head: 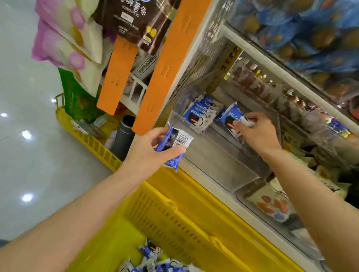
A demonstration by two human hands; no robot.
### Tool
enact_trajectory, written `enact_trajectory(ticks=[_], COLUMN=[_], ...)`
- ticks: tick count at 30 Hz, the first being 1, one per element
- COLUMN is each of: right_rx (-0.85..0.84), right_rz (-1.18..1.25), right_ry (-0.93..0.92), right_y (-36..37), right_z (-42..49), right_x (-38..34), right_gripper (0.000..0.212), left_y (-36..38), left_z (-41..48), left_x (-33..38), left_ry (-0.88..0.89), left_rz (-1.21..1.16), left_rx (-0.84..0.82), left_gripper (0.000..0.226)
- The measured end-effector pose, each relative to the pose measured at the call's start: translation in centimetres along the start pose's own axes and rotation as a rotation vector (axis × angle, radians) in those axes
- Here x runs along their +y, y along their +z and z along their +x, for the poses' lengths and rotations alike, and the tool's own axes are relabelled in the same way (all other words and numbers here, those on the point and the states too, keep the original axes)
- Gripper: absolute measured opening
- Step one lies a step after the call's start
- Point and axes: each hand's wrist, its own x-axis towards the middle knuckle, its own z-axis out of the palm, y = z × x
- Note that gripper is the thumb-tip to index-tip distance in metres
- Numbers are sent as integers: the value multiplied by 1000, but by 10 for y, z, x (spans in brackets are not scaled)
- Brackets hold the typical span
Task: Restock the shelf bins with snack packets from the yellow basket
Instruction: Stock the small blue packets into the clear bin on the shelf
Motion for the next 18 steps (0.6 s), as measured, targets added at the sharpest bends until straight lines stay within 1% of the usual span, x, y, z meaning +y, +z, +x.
enact_trajectory(ticks=[3,5,10,15,18], right_rx=[-69,-118,-178,-161,-155], right_rz=[-171,-296,-451,-486,-557], right_ry=[45,47,92,56,19], right_y=[18,30,60,74,73], right_z=[41,63,100,115,118], right_x=[15,27,44,46,46], right_gripper=[40,45,49,45,45], left_y=[-9,-14,-18,-17,-14], left_z=[13,21,33,41,43], left_x=[-3,-7,-11,-14,-14], left_ry=[65,86,94,58,46], left_rz=[74,122,134,114,106], left_rx=[42,65,55,34,35], left_gripper=[38,38,35,39,41])
